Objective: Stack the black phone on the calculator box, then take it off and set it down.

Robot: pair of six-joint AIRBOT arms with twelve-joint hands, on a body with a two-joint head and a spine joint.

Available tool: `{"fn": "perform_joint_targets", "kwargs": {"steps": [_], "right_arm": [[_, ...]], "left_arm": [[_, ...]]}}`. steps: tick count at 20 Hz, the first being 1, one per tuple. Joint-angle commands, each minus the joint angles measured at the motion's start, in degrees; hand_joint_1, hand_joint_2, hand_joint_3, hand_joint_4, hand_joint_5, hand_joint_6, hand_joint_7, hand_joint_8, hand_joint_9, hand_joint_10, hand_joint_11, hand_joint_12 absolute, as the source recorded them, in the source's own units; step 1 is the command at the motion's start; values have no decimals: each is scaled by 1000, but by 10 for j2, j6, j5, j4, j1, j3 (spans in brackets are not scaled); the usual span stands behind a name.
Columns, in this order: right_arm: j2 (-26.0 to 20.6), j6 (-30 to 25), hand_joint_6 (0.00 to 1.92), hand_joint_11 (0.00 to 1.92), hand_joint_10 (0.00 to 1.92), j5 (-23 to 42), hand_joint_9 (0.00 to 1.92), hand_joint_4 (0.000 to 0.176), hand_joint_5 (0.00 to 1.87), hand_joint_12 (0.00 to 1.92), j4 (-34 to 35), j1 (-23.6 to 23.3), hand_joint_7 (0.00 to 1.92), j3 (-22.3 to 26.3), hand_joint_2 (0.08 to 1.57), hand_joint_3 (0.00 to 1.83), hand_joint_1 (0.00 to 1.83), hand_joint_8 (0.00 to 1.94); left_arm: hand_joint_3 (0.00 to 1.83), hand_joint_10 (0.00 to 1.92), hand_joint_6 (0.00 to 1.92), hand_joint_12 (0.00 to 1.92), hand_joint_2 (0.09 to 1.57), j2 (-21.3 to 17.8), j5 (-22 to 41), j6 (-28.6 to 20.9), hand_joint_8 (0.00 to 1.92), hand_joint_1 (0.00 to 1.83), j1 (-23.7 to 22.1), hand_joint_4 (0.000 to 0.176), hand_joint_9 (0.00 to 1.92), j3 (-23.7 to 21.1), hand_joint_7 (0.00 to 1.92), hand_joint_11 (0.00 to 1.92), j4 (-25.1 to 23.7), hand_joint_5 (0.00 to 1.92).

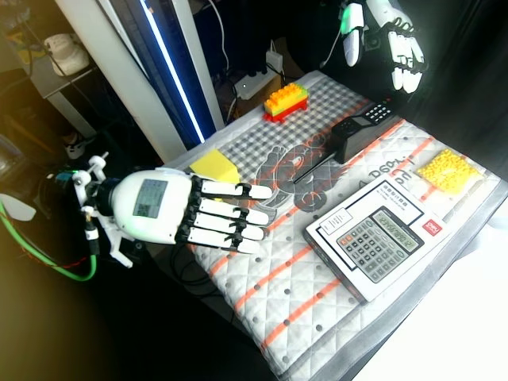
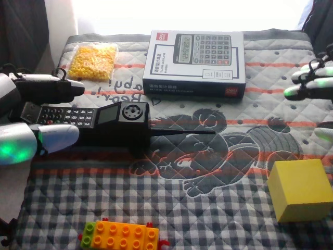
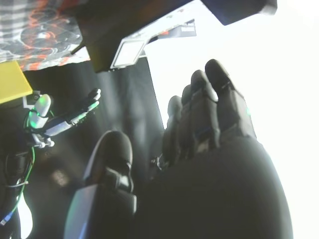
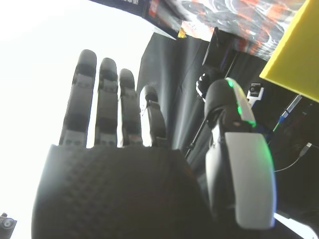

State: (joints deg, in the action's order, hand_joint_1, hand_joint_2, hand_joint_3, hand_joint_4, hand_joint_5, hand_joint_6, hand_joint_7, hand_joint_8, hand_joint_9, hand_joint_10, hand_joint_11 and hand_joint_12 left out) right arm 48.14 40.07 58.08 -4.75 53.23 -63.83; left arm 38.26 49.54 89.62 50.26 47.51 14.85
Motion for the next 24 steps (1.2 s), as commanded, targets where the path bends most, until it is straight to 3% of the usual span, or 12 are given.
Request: {"fn": "perform_joint_targets", "kwargs": {"steps": [1, 2, 3, 4, 9, 11, 13, 17, 18, 21, 22, 24], "right_arm": [[-2, 0, 7, 54, 19, 67, 383, 57, 562, 946, 15, -4, 438, 0, 1294, 9, 591, 6], [-2, 0, 2, 41, 5, 67, 388, 50, 579, 989, 15, -4, 450, 0, 1295, 0, 651, 1], [-2, 0, 2, 41, 5, 67, 388, 50, 579, 989, 15, -4, 450, -1, 1295, 0, 651, 1], [-2, 0, 4, 45, 3, 67, 390, 45, 591, 1000, 15, -4, 452, -1, 1292, 0, 671, 1], [-1, 0, 0, 55, 0, 67, 386, 55, 572, 1007, 14, -2, 435, -1, 1301, 4, 572, 0], [-1, 0, 6, 49, 7, 67, 405, 49, 592, 1019, 14, -2, 456, -1, 1294, 0, 620, 7], [-1, 0, 1, 35, 4, 67, 402, 50, 585, 1018, 14, -2, 455, -1, 1295, 0, 642, 3], [-1, 0, 1, 125, 22, 67, 466, 84, 553, 1052, 13, -2, 458, -1, 1310, 5, 543, 2], [0, 0, 0, 103, 17, 67, 468, 64, 506, 1044, 13, -2, 442, -1, 1336, 11, 499, 0], [0, 0, 0, 66, 0, 67, 418, 83, 470, 851, 13, -2, 401, -1, 1345, 0, 406, 0], [0, 0, 0, 116, 0, 67, 420, 99, 469, 748, 13, -2, 403, -1, 1339, 0, 391, 0], [0, 0, 0, 223, 0, 67, 411, 109, 455, 492, 13, -2, 390, -1, 1330, 0, 383, 0]], "left_arm": [[3, 36, 3, 1231, 1120, 0, 62, -3, 4, 576, -11, 49, 488, 8, 491, 16, 1, 411], [0, 0, 0, 1098, 1008, 3, 55, -3, 0, 672, -18, 116, 375, 14, 359, 0, 1, 228], [0, 0, 0, 1098, 1008, 7, 48, -3, 0, 672, -27, 116, 375, 22, 359, 0, 1, 228], [0, 0, 0, 982, 928, 11, 41, -3, 0, 746, -36, 154, 285, 28, 263, 0, 1, 134], [0, 1, 0, 810, 800, 21, -7, 79, 0, 785, -91, 175, 197, 35, 191, 0, 1, 109], [3, 12, 0, 394, 785, 33, -49, 129, 3, 765, -111, 176, 195, 39, 195, 0, 1, 62], [1, 10, 3, 696, 808, 48, -84, 161, 0, 780, -130, 176, 262, 49, 242, 0, 10, 85], [9, 7, 3, 670, 897, 78, -147, 178, 2, 708, -156, 176, 300, 83, 262, 0, 25, 115], [5, 4, 2, 614, 905, 83, -161, 178, 0, 735, -158, 176, 302, 90, 260, 0, 27, 119], [8, 5, 7, 655, 942, 95, -196, 178, 3, 687, -169, 176, 343, 111, 286, 0, 31, 156], [8, 7, 15, 659, 945, 99, -209, 178, 4, 670, -172, 162, 351, 117, 290, 0, 34, 185], [1, 2, 19, 698, 937, 103, -227, 178, 7, 708, -175, 88, 362, 128, 328, 0, 39, 280]]}}
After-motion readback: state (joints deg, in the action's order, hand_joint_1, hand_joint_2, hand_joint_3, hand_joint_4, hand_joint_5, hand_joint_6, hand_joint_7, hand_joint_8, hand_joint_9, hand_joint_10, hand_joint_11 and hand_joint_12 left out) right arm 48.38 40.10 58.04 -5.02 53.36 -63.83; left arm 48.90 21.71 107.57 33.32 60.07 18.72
